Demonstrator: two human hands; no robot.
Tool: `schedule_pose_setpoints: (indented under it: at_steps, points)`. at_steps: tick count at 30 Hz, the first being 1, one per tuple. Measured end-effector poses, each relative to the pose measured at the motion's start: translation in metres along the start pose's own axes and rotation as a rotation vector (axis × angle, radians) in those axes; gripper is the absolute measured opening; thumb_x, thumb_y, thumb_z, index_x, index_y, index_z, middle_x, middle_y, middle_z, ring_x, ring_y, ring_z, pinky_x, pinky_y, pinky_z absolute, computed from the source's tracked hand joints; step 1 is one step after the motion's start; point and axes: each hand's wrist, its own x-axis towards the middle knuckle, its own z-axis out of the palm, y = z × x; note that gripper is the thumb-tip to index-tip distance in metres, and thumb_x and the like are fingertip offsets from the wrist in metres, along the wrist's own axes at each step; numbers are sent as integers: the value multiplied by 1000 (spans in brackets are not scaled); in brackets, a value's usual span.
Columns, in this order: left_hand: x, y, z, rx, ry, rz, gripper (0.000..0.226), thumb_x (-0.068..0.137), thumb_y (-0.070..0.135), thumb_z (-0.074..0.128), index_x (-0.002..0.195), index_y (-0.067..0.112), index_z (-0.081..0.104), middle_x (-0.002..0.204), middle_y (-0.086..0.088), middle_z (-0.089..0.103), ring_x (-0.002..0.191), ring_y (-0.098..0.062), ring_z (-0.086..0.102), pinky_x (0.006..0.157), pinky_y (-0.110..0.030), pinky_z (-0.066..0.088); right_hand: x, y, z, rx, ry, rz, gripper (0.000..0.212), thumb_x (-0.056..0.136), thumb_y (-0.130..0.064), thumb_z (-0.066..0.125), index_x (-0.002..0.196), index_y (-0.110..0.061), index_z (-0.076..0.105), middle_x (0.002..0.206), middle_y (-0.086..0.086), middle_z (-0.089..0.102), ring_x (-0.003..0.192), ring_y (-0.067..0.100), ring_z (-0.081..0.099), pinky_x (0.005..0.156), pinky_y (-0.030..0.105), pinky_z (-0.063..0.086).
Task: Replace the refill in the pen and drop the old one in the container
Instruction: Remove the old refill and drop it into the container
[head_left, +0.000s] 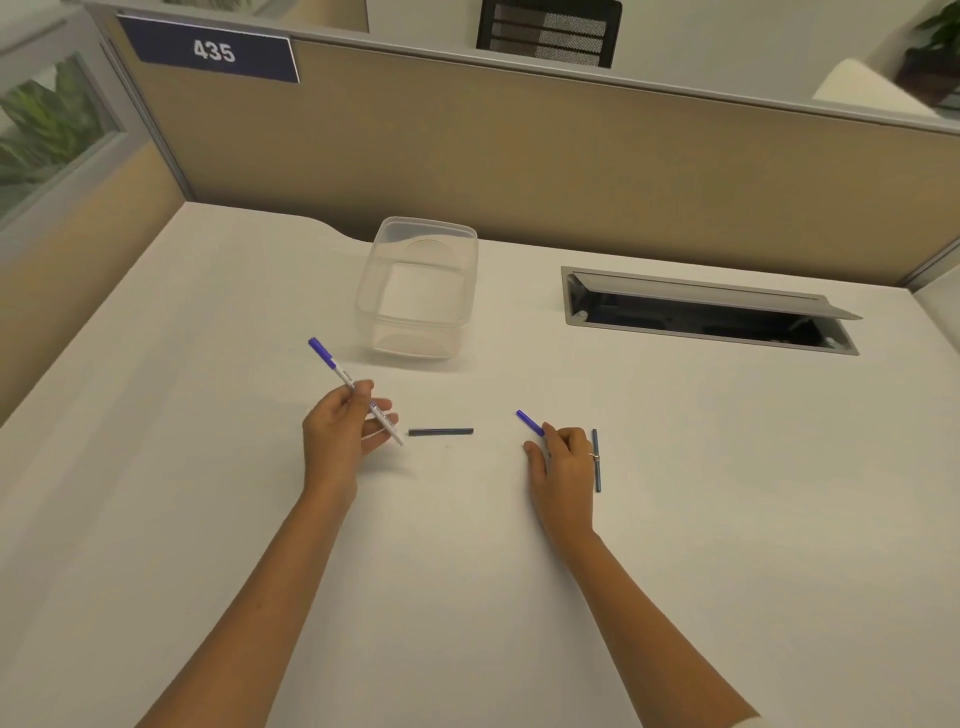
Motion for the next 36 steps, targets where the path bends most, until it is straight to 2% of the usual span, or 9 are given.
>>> schedule_pose_setpoints:
  at_steps: [4, 9, 14, 18, 20, 22, 26, 29, 36]
  points:
    - [7, -22, -22, 43, -32, -149, 18, 90, 21, 59, 101, 6, 62, 82, -11, 67, 58, -13, 71, 50, -24, 56, -3, 5, -1, -2, 3, 6, 33, 90, -13, 60, 119, 2, 58, 106, 17, 58, 92, 29, 56, 79, 33, 48]
    - [9, -32, -38, 67, -80, -239, 23, 92, 18, 56, 108, 2, 56, 88, -14, 70, 63, -14, 73, 56, -25, 59, -3, 3, -3, 30, -3, 33, 34, 89, -13, 62, 120, 1, 58, 106, 16, 58, 95, 29, 55, 81, 33, 48]
    - [10, -30, -42, 42, -126, -278, 19, 92, 17, 56, 103, 1, 58, 91, -15, 71, 69, -16, 74, 60, -25, 60, -2, 3, -9, 132, 41, 100, 34, 88, -14, 63, 120, -4, 59, 99, 8, 57, 85, 20, 56, 77, 24, 42]
    - [8, -29, -45, 20, -135, -283, 13, 92, 17, 55, 97, 5, 59, 91, -15, 71, 72, -17, 74, 61, -26, 59, 0, -1, -13, 202, 103, 169, 27, 88, -11, 61, 115, -8, 61, 93, 5, 55, 74, 13, 55, 74, 27, 44]
    - [10, -29, -46, 8, -139, -291, 13, 93, 17, 54, 97, 5, 58, 91, -14, 72, 73, -17, 74, 63, -26, 59, -1, -10, -10, 207, 91, 127, 21, 88, -8, 61, 108, -7, 65, 95, 5, 54, 78, 21, 60, 73, 33, 51]
    - [11, -29, -47, -11, -141, -302, 13, 93, 16, 54, 97, 5, 58, 89, -14, 72, 74, -17, 74, 64, -27, 60, -3, -23, -3, 205, 15, 3, 15, 87, -6, 62, 101, -5, 68, 96, 9, 55, 81, 27, 61, 73, 35, 52]
    - [14, -29, -49, -52, -161, -325, 11, 93, 15, 53, 95, 5, 58, 82, -10, 77, 79, -19, 74, 61, -27, 59, -2, -51, 20, 37, -163, -245, 20, 86, -6, 62, 105, -3, 68, 100, 15, 59, 88, 29, 56, 74, 27, 44]
    - [15, -29, -51, -80, -176, -333, 10, 94, 14, 52, 95, 5, 57, 83, -10, 77, 82, -20, 74, 62, -29, 60, 4, -65, 35, -80, -211, -283, 23, 90, -8, 56, 111, -3, 65, 109, 16, 57, 96, 32, 51, 75, 29, 42]
    - [18, -30, -58, -151, -210, -373, 15, 92, 11, 55, 100, 0, 62, 92, -14, 76, 91, -24, 72, 70, -33, 60, 11, -66, 44, -169, -250, -293, 21, 94, -8, 48, 102, -3, 67, 93, 15, 60, 86, 32, 51, 71, 33, 39]
